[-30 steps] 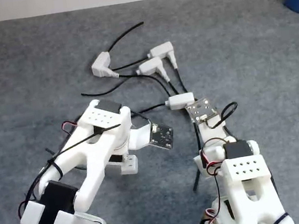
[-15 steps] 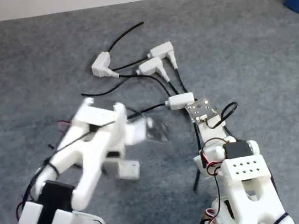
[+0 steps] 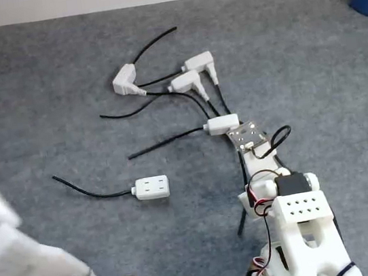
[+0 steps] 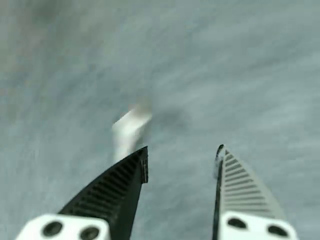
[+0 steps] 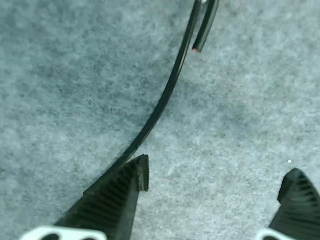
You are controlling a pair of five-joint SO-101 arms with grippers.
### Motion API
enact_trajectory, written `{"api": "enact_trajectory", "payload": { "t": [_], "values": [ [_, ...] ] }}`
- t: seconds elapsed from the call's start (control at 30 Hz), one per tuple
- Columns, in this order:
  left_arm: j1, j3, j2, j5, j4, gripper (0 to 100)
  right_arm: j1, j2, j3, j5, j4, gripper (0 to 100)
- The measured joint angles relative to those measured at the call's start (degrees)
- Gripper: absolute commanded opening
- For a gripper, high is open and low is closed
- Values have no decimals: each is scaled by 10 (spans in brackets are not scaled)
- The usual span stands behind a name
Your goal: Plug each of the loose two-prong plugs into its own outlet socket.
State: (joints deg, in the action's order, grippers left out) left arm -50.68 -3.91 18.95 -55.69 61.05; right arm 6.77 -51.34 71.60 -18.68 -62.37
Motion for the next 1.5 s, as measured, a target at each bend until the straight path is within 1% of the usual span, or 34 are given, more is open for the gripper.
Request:
{"api": "enact_trajectory", "payload": {
  "t": [0.07,0.1,0.2,0.27,0.4,0.43,0.53,0.63,0.77,0.9,0.93,1.03,1.1,1.2,1.37,1.5],
  "values": [
    [-60,-86,72,-5,12,224,0,0,0,0,0,392],
    [-80,-134,109,-9,31,223,0,0,0,0,0,392],
    [-111,-280,216,-39,98,224,0,0,0,0,0,392],
    [-114,-382,281,-65,143,222,0,0,0,0,0,392],
    [-113,-580,387,-159,220,222,0,0,0,0,0,392],
    [-109,-624,409,-171,233,222,0,0,0,0,0,392],
    [-94,-737,467,-188,260,221,0,0,0,0,0,392],
    [-74,-808,504,-193,292,220,0,0,0,0,0,392],
    [-56,-846,532,-193,330,220,0,0,0,0,0,392],
    [-55,-853,549,-193,338,217,0,0,0,0,0,392],
    [-57,-853,551,-193,338,203,0,0,0,0,0,392],
    [-65,-853,560,-193,338,115,0,0,0,0,0,392],
    [-70,-853,570,-193,339,88,0,0,0,0,0,392],
    [-70,-854,582,-196,340,103,0,0,0,0,0,392],
    [-70,-862,597,-196,340,72,0,0,0,0,0,392],
    [-69,-863,602,-196,345,67,0,0,0,0,0,392]
  ]
}}
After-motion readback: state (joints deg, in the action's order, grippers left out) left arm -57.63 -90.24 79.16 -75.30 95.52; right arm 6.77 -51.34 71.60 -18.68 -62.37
